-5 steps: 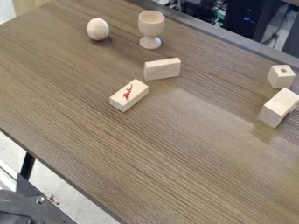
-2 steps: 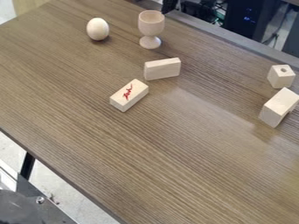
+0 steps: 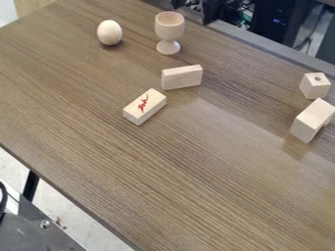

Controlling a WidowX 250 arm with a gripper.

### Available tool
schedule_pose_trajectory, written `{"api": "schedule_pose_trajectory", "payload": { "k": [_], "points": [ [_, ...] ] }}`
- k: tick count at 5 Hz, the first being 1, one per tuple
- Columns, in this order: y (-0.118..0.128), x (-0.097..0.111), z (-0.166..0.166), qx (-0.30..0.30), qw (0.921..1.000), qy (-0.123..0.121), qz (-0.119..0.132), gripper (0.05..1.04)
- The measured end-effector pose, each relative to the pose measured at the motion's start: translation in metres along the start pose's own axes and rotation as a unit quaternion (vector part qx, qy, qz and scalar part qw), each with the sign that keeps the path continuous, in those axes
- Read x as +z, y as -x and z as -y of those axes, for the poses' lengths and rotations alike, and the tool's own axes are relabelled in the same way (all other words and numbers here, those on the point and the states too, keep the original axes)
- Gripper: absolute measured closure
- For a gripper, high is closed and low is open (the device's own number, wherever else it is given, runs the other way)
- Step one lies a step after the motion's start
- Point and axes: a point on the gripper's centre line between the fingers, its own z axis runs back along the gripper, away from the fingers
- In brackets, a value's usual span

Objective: Move the thick rectangular block from the right to the left of the cube with a hole

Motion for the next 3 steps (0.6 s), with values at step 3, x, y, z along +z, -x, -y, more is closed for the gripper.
{"api": "schedule_pose_trajectory", "payload": {
  "k": [3],
  "points": [
    [-0.003, -0.019, 0.065, -0.016, 0.9997, 0.008, 0.019, 0.084]
  ]
}}
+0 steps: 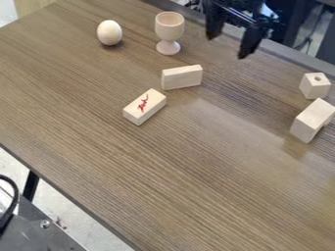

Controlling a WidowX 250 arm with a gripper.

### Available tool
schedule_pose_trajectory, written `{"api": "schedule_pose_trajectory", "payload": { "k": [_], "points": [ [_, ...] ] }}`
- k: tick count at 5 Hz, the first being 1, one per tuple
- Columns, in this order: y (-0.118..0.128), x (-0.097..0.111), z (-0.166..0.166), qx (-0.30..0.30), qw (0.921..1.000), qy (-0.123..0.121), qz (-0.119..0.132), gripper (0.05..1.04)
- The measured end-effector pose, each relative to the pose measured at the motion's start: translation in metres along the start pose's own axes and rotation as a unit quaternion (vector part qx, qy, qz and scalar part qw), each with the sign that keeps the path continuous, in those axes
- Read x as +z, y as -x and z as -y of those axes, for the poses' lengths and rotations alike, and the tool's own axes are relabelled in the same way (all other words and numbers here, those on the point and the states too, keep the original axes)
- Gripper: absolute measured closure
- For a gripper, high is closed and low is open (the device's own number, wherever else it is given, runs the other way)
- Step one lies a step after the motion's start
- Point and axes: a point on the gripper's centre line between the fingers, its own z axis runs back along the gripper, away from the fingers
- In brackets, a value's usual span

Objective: Move the thick rectangular block from the right to the left of the cube with a hole

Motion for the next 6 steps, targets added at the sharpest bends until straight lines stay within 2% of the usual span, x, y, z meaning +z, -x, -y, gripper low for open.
{"api": "schedule_pose_trajectory", "payload": {
  "k": [2, 3, 4, 6],
  "points": [
    [-0.009, -0.005, 0.03, 0.001, 0.9998, 0.016, 0.014, 0.084],
    [-0.011, -0.004, 0.054, -0.021, 0.9992, 0.026, 0.022, 0.084],
    [-0.011, -0.013, 0.077, -0.051, 0.9984, 0.022, 0.013, 0.084],
    [-0.013, -0.017, 0.104, -0.067, 0.9972, 0.024, 0.024, 0.084]
  ]
}}
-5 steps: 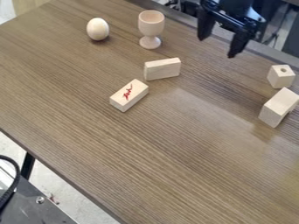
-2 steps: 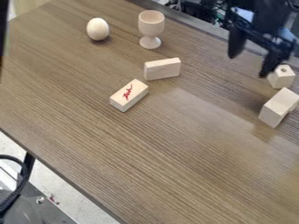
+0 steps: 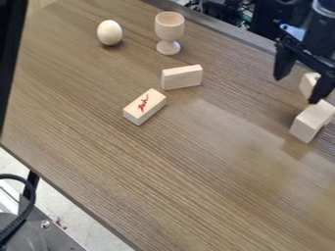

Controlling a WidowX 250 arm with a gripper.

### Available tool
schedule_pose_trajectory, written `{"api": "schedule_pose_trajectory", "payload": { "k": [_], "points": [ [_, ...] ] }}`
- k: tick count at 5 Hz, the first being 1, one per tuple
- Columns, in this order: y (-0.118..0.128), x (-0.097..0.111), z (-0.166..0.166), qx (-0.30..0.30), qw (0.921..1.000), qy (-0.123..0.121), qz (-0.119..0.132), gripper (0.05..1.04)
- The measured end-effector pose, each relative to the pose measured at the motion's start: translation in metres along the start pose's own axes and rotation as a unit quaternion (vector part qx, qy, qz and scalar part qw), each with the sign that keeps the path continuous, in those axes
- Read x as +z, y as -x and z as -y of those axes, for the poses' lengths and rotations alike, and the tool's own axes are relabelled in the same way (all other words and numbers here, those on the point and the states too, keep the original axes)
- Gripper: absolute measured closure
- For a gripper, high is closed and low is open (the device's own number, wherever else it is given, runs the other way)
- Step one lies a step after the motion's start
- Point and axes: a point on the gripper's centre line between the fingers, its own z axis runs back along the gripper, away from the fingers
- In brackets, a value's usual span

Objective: Move the thick rectangular block from the right to the left of the cube with a hole

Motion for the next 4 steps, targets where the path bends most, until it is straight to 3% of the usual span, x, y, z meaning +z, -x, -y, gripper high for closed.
{"api": "schedule_pose_trajectory", "payload": {
  "k": [2, 3, 4],
  "points": [
    [-0.003, -0.002, 0.009, -0.001, 0.9999, -0.001, 0.011, 0.084],
    [-0.002, -0.016, 0.013, 0.001, 1.0, 0.001, -0.004, 0.084],
    [-0.012, -0.015, 0.02, -0.001, 1.0, 0.01, 0.002, 0.084]
  ]
}}
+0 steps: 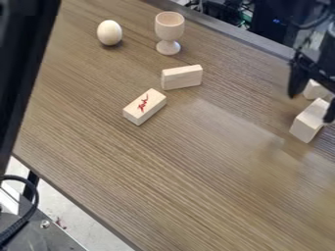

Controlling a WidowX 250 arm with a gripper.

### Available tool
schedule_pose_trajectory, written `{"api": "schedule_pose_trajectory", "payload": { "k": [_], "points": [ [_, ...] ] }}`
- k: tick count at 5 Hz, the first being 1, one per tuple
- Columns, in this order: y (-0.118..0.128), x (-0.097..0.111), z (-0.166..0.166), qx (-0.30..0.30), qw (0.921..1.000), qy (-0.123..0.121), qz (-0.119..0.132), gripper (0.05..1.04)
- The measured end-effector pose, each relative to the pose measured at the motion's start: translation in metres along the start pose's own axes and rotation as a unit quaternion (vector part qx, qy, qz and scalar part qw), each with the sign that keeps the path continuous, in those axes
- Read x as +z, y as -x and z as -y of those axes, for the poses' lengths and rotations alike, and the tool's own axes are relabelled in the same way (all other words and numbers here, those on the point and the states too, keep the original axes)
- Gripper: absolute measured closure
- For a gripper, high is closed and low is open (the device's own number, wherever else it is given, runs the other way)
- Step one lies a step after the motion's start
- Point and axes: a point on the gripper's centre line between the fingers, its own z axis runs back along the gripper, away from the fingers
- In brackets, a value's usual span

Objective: Move the thick rectangular block from the right to the left of the cube with a hole

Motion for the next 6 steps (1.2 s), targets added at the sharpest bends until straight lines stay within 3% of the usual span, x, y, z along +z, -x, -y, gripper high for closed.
{"api": "schedule_pose_trajectory", "payload": {
  "k": [2, 3, 4, 5, 6],
  "points": [
    [-0.015, -0.019, 0.001, 0.025, 0.9995, -0.002, -0.018, 0.084],
    [-0.021, -0.023, -0.001, 0.03, 0.9993, -0.003, -0.02, 0.13],
    [-0.022, -0.03, -0.006, 0.035, 0.9991, -0.008, -0.024, 0.411],
    [-0.021, -0.03, -0.007, 0.035, 0.999, -0.009, -0.026, 0.515],
    [-0.02, -0.03, -0.008, 0.034, 0.999, -0.003, -0.027, 0.515]
  ]
}}
